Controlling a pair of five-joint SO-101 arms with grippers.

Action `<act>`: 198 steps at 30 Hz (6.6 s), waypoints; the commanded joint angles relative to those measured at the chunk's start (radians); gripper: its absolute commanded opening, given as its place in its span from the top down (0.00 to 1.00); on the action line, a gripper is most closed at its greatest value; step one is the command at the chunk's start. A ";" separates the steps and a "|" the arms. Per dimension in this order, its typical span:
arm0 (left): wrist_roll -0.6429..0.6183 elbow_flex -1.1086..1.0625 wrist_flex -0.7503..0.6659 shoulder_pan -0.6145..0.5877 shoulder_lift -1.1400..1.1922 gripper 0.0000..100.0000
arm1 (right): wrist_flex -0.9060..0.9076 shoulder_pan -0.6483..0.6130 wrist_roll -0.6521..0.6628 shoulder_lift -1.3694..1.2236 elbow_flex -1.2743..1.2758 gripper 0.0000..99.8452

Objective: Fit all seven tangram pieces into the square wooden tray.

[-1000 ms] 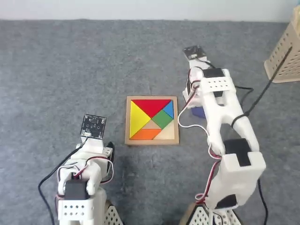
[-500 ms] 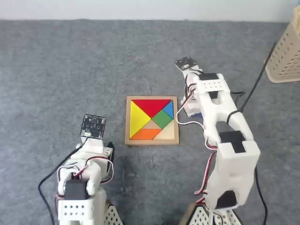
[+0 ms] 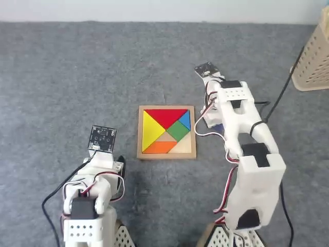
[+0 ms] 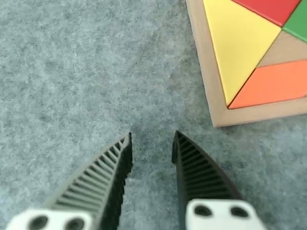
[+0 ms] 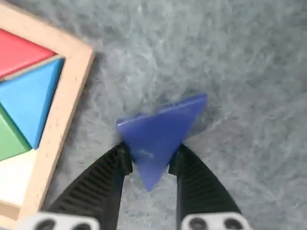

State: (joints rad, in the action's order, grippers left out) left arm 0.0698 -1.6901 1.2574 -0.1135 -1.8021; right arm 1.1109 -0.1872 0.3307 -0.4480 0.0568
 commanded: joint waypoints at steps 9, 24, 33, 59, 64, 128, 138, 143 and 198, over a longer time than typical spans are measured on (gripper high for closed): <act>-0.008 0.005 0.005 0.000 -0.015 0.87 | 0.074 -0.005 -0.058 0.180 0.028 0.98; -0.008 0.005 0.005 0.000 -0.015 0.87 | 0.077 -0.013 -0.141 0.285 0.077 0.86; -0.008 0.005 0.005 0.000 -0.015 0.87 | 0.019 -0.117 -0.164 0.275 0.083 0.75; -0.008 0.005 0.005 0.000 -0.015 0.87 | -0.044 -0.038 -0.310 0.022 -0.068 0.75; -0.008 0.005 0.005 0.000 -0.015 0.87 | -0.038 -0.036 -0.311 0.022 -0.068 0.75; -0.008 0.005 0.005 0.000 -0.015 0.87 | -0.131 -0.414 0.528 0.570 0.446 0.89; -0.008 0.005 0.005 0.000 -0.015 0.87 | -0.153 -0.433 0.802 0.573 0.459 0.89; -0.008 0.005 0.005 0.000 -0.015 0.87 | -0.147 -0.466 0.868 0.572 0.460 0.86; -0.008 0.005 0.005 0.000 -0.015 0.87 | -0.541 -0.446 -0.365 0.713 0.654 0.99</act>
State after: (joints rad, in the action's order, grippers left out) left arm 0.0698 -1.6901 1.2574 -0.1135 -1.8021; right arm 0.6322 -0.6214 0.0468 0.2716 0.7196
